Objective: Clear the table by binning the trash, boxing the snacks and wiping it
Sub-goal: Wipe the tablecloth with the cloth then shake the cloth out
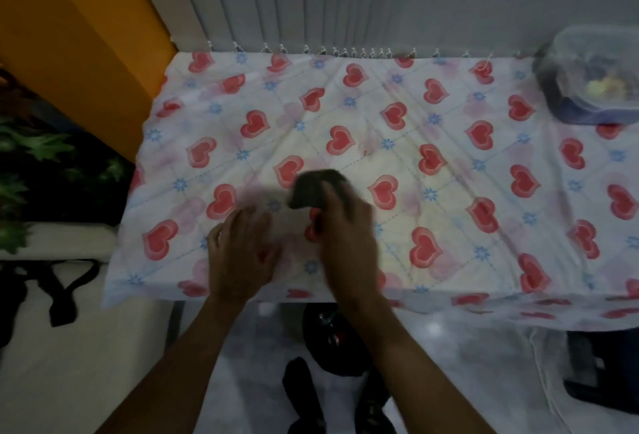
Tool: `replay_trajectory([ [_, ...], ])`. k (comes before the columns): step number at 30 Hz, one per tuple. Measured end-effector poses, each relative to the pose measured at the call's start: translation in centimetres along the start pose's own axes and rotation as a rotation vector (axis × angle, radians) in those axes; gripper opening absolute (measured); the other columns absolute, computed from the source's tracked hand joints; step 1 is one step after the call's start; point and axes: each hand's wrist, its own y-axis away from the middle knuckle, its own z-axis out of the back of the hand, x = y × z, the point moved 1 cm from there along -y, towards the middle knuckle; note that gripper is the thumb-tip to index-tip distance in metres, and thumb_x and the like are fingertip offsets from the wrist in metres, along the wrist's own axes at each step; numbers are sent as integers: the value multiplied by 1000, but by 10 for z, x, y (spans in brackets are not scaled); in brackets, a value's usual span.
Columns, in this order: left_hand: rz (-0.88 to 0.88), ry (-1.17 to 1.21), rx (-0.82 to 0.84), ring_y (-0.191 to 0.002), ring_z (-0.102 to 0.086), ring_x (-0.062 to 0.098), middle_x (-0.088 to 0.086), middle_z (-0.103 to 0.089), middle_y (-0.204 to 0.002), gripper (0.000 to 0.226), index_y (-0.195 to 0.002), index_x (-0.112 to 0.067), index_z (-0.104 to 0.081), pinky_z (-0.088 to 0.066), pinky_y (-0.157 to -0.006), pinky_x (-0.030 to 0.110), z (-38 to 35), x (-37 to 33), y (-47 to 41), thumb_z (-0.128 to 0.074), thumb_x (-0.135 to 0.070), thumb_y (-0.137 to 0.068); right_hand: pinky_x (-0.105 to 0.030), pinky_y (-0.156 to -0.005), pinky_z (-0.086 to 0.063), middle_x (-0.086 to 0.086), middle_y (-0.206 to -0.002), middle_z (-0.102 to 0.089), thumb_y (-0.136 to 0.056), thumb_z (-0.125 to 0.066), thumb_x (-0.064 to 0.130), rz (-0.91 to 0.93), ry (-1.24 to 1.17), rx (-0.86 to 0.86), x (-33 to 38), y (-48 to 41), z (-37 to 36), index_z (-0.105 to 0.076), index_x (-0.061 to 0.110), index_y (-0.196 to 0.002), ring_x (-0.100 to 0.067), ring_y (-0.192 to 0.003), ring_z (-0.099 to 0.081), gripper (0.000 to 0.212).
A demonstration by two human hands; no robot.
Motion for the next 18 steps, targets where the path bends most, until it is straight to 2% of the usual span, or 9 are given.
replay_trajectory([
  [2, 36, 80, 13, -136, -45, 24, 4, -49, -148, 72, -145, -18, -47, -34, -111, 47, 0, 2, 2, -62, -55, -85, -46, -103, -46, -16, -154, -36, -97, -53, 38, 109, 220, 146, 19, -21, -62, -37, 22, -150, -36, -137, -40, 57],
  [4, 45, 53, 26, -135, -46, 25, 8, -50, -148, 80, -146, -12, -45, -35, -113, 47, -2, 4, 3, -66, -51, -80, -49, -105, -47, -19, -156, -31, -96, -59, 37, 190, 326, 260, 22, -33, -102, -36, 18, -150, -39, -139, -36, 62],
  [6, 28, -27, 42, -136, -45, 28, 11, -50, -147, 77, -146, -10, -47, -34, -113, 47, -6, 5, 2, -64, -52, -83, -56, -111, -39, -18, -157, -33, -98, -54, 39, 279, 391, 306, 13, -42, -122, -42, 19, -147, -41, -143, -33, 54],
  [9, 22, -58, 42, -138, -43, 29, 11, -48, -150, 74, -147, -11, -47, -32, -113, 47, -9, 4, 1, -53, -58, -90, -54, -118, -24, -12, -157, -36, -103, -37, 42, 348, 444, 289, -7, -53, -125, -48, 23, -144, -36, -146, -29, 47],
  [13, -19, -26, -8, -137, -45, 29, 8, -47, -151, 67, -147, -18, -49, -36, -107, 49, -6, 1, 0, -52, -57, -92, -51, -120, -19, -14, -160, -30, -101, -35, 42, 347, 507, 314, -25, -66, -117, -39, 19, -151, -36, -147, -27, 55],
  [17, -4, -28, 46, -138, -43, 28, 5, -45, -152, 61, -141, -26, -53, -32, -109, 48, -3, 0, 0, -52, -61, -91, -49, -121, -18, -18, -160, -29, -102, -30, 38, 176, 481, 225, -40, -74, -104, -35, 13, -152, -36, -148, -25, 56],
  [18, 5, -35, 68, -138, -42, 27, 4, -44, -153, 61, -141, -27, -52, -31, -109, 48, -2, 0, 0, -51, -62, -91, -50, -122, -17, -18, -160, -27, -102, -34, 36, 148, 493, 216, -45, -74, -97, -33, 12, -153, -37, -149, -23, 57],
])
